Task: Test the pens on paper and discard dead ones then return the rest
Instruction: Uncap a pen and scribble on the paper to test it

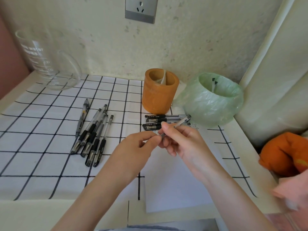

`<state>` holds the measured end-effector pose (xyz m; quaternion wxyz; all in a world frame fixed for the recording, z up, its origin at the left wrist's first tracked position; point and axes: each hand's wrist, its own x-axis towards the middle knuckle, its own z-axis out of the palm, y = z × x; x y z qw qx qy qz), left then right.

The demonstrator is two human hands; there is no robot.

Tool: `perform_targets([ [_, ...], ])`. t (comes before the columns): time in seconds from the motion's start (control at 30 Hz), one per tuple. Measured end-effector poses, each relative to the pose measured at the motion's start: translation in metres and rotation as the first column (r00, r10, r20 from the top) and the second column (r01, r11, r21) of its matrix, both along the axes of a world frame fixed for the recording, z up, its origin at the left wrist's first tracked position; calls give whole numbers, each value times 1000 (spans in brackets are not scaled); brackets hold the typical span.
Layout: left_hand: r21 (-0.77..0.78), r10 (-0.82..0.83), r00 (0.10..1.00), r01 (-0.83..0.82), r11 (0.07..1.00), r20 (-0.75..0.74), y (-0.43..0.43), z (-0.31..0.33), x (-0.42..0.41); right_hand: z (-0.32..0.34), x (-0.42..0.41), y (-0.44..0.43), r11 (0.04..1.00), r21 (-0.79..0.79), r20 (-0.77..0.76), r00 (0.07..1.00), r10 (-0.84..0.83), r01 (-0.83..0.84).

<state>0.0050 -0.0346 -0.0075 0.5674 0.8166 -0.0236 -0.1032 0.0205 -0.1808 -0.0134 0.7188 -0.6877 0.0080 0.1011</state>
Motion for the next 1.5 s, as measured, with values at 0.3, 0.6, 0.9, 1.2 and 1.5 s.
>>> perform_targets([
  [0.3,-42,-12,998,15,999,67,3,1,1,2,0,-6,1000,8,23,999,24,-24],
  [0.6,308,-37,998,19,951,53,9,-11,-3,3,6,-19,989,56,-2,991,-137,137],
  [0.9,547,-315,948,289,786,-48,10,-26,-7,-25,24,-19,960,9,-7,960,-281,282],
  [1.2,537,-370,923,367,760,-107,14,-35,-6,-51,31,-5,899,-246,190,928,-321,362],
  [1.5,543,-367,924,363,758,-105,14,-39,-4,-68,37,-4,834,-298,395,855,-336,465],
])
